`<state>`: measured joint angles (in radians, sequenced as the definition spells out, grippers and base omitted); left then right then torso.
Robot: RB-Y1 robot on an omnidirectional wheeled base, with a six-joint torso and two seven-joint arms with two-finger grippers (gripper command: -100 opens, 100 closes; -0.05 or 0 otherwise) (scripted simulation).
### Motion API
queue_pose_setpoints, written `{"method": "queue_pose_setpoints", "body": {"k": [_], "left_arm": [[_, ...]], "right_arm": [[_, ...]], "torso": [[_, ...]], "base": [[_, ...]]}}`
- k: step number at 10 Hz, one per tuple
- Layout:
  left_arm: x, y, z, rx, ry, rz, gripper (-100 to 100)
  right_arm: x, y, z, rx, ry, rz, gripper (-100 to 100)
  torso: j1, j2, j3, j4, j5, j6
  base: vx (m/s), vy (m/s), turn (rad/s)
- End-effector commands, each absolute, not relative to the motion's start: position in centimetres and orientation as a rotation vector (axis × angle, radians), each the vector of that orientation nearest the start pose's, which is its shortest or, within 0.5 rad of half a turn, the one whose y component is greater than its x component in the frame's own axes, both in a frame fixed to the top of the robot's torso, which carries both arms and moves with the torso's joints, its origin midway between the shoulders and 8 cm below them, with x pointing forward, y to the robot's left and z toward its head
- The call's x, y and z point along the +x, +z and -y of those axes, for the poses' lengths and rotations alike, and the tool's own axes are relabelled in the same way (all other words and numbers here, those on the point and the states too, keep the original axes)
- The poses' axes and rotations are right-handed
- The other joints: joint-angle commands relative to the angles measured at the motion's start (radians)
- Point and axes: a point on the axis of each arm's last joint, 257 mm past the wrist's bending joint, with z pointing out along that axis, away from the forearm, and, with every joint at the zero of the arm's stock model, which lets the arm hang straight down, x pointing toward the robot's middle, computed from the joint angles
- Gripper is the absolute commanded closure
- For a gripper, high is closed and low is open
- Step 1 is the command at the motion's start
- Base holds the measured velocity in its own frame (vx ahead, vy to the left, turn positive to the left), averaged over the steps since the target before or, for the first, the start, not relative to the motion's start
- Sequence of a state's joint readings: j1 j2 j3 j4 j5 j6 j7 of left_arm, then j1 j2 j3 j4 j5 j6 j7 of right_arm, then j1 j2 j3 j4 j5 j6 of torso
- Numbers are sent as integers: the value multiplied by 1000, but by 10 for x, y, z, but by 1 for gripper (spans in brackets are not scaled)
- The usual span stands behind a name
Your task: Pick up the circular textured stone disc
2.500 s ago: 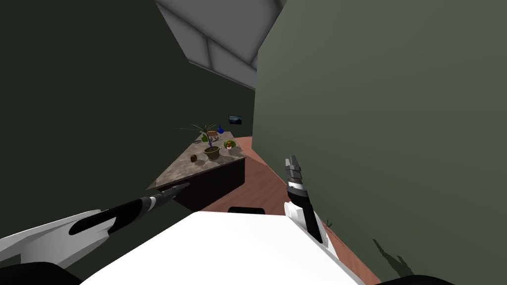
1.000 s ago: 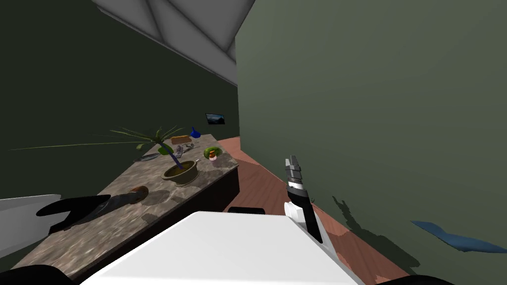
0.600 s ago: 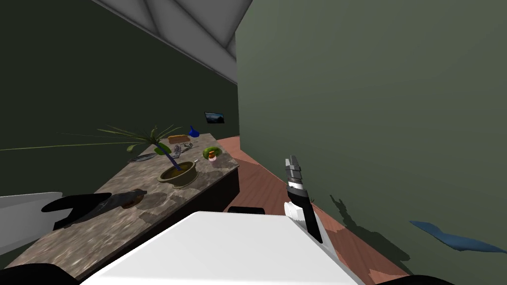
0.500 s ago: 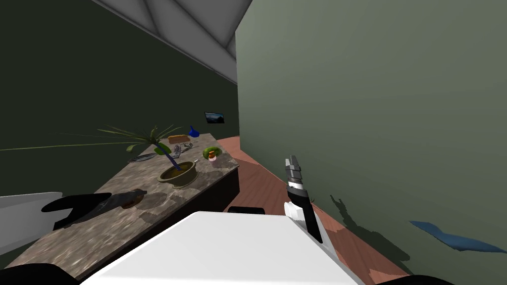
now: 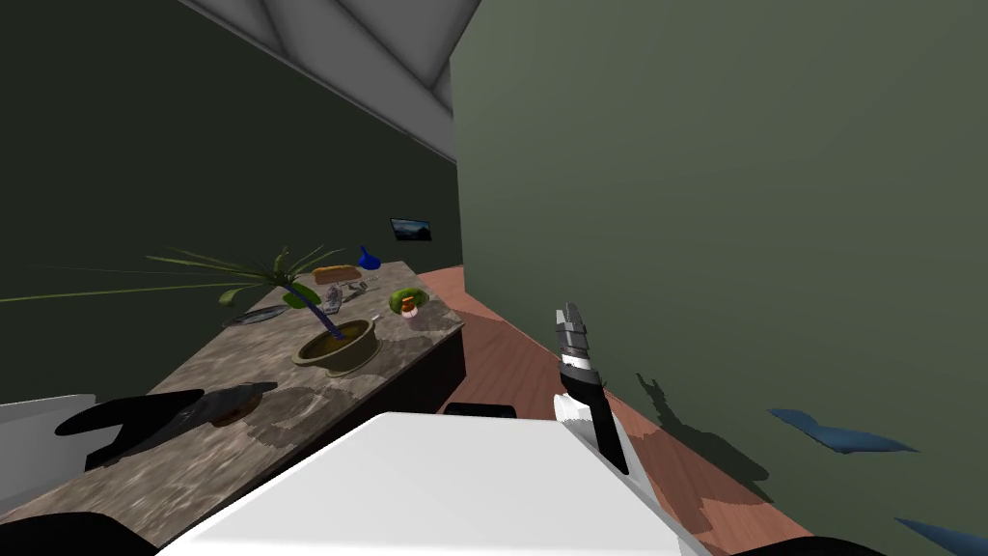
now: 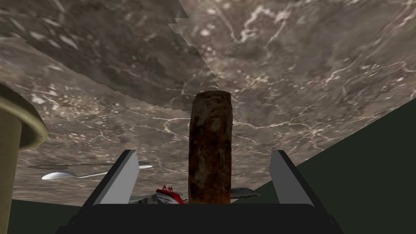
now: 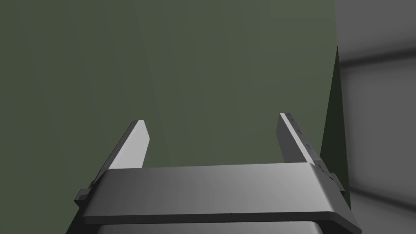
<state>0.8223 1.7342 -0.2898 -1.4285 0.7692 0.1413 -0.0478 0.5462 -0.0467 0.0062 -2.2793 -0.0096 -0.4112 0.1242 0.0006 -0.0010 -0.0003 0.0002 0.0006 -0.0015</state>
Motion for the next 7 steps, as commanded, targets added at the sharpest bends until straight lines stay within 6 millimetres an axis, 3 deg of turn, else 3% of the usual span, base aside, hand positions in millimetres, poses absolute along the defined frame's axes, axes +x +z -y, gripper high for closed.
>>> {"method": "queue_pose_setpoints", "body": {"k": [1,2,6,7], "left_arm": [[159,-296,-746,-1109,425,-2342,-100],[158,-297,-746,-1109,427,-2343,100],[156,-297,-747,-1102,437,-2351,100],[156,-297,-747,-1104,436,-2350,0]], "right_arm": [[355,-9,282,682,1154,-769,0],[355,-9,282,682,1154,-769,0],[355,-9,282,682,1154,-769,0],[355,-9,282,682,1154,-769,0]], "torso": [[0,0,0,0,0,0],[-1,0,0,0,0,0],[0,1,1,2,2,0],[0,1,1,2,2,0]], "base": [[3,17,-21],[0,0,0],[-1,1,1],[0,0,0]]}}
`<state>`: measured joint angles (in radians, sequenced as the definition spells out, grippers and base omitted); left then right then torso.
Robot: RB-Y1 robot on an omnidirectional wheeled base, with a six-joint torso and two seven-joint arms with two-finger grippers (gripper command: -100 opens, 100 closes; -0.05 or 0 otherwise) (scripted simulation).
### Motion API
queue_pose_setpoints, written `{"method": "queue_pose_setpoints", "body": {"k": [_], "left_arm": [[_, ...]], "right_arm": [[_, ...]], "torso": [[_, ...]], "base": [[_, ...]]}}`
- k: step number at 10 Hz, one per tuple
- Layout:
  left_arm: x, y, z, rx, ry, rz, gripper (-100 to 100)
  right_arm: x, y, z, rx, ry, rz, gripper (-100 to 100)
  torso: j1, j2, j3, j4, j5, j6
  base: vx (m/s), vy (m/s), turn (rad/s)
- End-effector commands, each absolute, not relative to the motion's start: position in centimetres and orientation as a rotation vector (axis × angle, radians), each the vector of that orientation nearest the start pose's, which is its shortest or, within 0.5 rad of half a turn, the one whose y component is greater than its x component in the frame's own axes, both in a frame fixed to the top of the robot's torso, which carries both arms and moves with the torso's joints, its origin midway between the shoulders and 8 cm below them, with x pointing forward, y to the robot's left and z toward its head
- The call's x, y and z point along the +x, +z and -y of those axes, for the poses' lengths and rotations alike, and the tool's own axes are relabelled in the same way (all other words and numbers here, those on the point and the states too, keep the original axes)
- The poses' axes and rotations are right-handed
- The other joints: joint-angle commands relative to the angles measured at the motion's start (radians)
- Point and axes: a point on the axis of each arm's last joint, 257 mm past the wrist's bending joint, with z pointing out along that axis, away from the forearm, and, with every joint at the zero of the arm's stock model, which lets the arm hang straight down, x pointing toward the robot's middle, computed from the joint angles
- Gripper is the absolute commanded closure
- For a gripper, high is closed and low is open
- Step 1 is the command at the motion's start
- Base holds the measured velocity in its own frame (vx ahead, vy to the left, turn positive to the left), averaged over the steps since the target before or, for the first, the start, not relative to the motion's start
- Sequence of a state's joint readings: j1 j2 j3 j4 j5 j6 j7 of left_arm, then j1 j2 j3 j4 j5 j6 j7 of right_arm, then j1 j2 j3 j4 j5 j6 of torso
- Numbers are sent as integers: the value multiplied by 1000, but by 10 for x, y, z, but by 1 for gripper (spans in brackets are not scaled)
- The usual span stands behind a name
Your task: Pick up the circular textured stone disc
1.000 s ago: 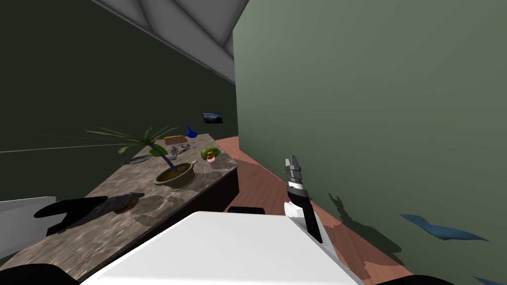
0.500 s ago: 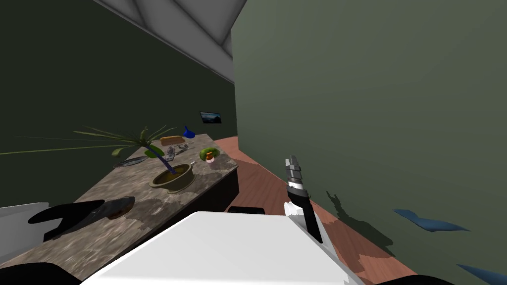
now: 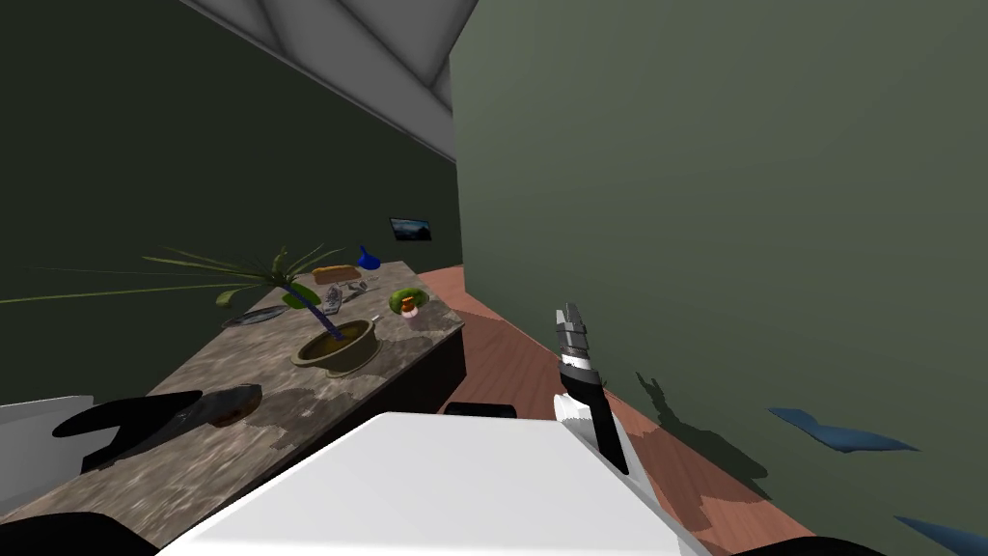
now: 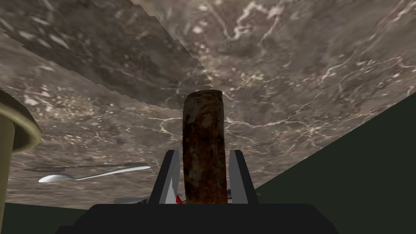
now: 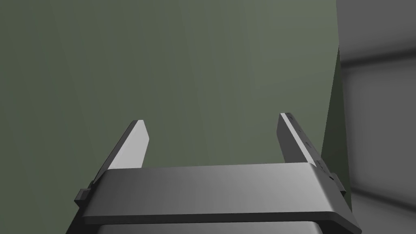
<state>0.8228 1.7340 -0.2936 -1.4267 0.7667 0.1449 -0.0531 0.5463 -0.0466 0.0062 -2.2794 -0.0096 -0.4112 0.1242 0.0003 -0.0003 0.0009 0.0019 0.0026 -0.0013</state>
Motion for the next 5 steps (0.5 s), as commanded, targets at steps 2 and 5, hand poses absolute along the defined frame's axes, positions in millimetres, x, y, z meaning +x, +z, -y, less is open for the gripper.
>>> {"method": "queue_pose_setpoints", "body": {"k": [2,5], "left_arm": [[172,-285,-743,-1080,420,-2353,100],[174,-283,-742,-1078,417,-2353,0]], "right_arm": [[355,-9,282,682,1154,-769,0],[355,-9,282,682,1154,-769,0]], "torso": [[-2,0,0,0,-1,-1],[-3,0,-1,-1,-1,1]], "base": [[-7,-34,131],[-3,-21,46]]}}
